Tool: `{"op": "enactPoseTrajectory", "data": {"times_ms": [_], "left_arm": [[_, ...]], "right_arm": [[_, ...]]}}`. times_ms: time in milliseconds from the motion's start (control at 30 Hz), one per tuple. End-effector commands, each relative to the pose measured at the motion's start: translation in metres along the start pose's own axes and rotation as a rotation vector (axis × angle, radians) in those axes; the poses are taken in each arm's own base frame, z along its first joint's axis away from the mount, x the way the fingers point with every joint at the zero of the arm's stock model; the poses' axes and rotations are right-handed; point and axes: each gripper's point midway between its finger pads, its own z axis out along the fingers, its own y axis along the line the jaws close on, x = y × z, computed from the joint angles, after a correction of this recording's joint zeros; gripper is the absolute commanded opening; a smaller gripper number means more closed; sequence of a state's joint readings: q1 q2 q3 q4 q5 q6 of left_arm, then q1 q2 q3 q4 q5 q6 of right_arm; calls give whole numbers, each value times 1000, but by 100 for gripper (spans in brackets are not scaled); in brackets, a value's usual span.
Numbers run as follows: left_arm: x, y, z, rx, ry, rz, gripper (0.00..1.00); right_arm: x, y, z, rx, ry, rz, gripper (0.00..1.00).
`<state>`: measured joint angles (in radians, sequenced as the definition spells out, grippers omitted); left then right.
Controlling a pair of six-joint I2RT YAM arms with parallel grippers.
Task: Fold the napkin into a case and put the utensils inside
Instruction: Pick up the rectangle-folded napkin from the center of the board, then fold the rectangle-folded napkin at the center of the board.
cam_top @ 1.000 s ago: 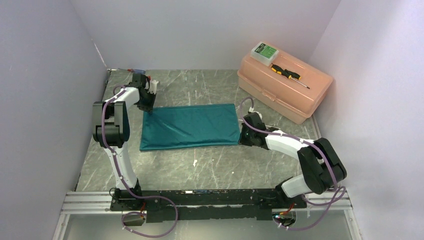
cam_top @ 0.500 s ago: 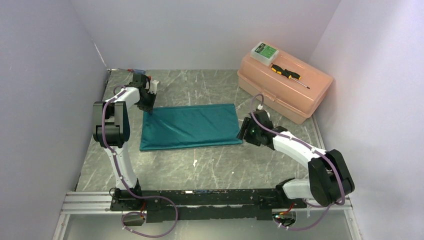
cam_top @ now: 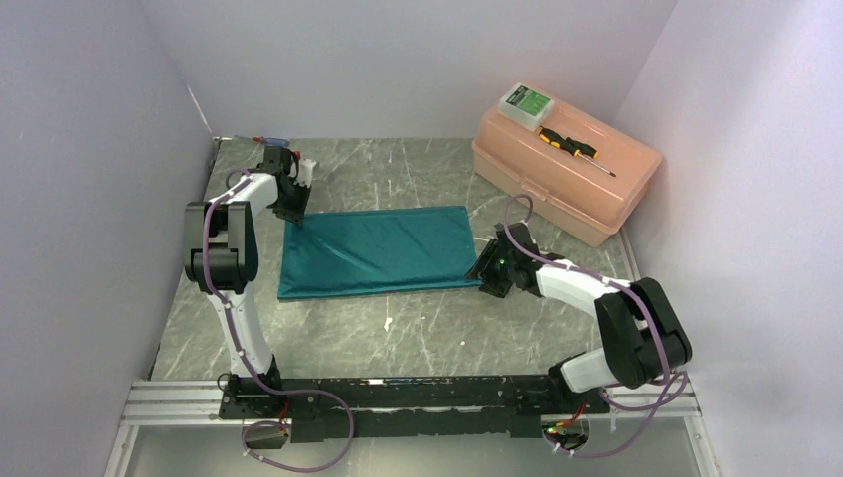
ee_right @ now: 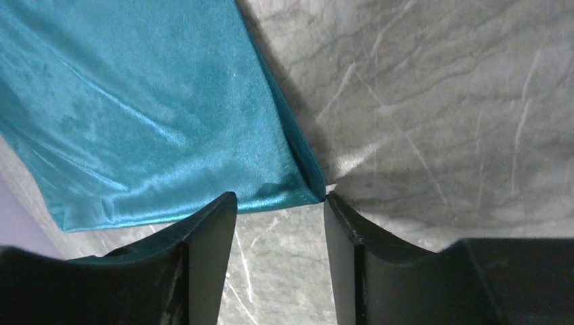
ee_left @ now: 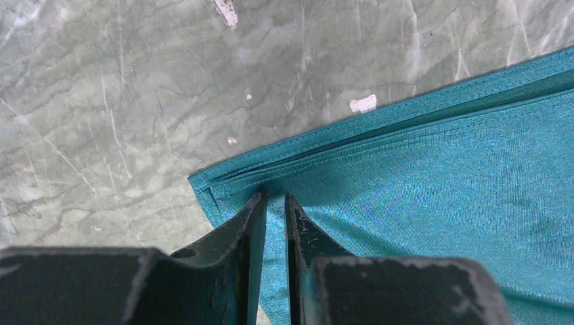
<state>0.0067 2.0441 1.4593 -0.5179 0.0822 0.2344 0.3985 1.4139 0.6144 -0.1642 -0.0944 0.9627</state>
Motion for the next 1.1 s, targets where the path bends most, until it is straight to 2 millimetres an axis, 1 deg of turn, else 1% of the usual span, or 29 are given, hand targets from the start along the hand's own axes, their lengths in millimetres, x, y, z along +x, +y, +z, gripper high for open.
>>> {"op": "enactPoseTrajectory", "data": {"times_ms": [0, 67, 167, 300, 367, 467, 567, 633, 700, 800, 867, 933, 1000, 1067], "left_arm": [[6, -2, -6, 6, 20, 14, 22], [6, -3, -6, 8, 20, 13, 22], [6, -3, -6, 8, 22, 15, 22], [5, -2, -5, 8, 22, 17, 23], [5, -2, -5, 9, 23, 16, 23], [2, -1, -7, 3, 19, 11, 24], [-6, -2, -15, 8, 9, -7, 28], [-14, -3, -25, 18, -5, -23, 31], [-21, -5, -39, 34, -14, -45, 34], [-32, -5, -63, 73, -38, -68, 40], [-27, -7, -75, 107, -23, -70, 42], [-12, -12, -83, 139, 4, -59, 42], [11, -16, -86, 160, 40, -56, 41], [37, -16, -88, 183, 74, -83, 40]], "right_arm": [[-8, -12, 11, 44, -36, 79, 52], [-9, -14, 14, 54, -46, 88, 48], [-11, -15, 16, 58, -55, 99, 38], [-12, -14, 15, 48, -67, 110, 19], [-14, -10, 12, 34, -74, 98, 12], [-19, 2, 4, 17, -107, 47, 8], [-26, 17, -4, 15, -141, -18, 6], [-30, 29, -9, 2, -157, -53, 6], [-32, 36, -10, 7, -165, -82, 6], [-33, 41, -9, 10, -168, -97, 7], [-35, 44, -8, 8, -171, -99, 7], [-39, 48, -8, 8, -180, -106, 6], [-43, 57, -9, -3, -197, -128, 5], [-46, 72, -12, -18, -212, -171, 4]]}}
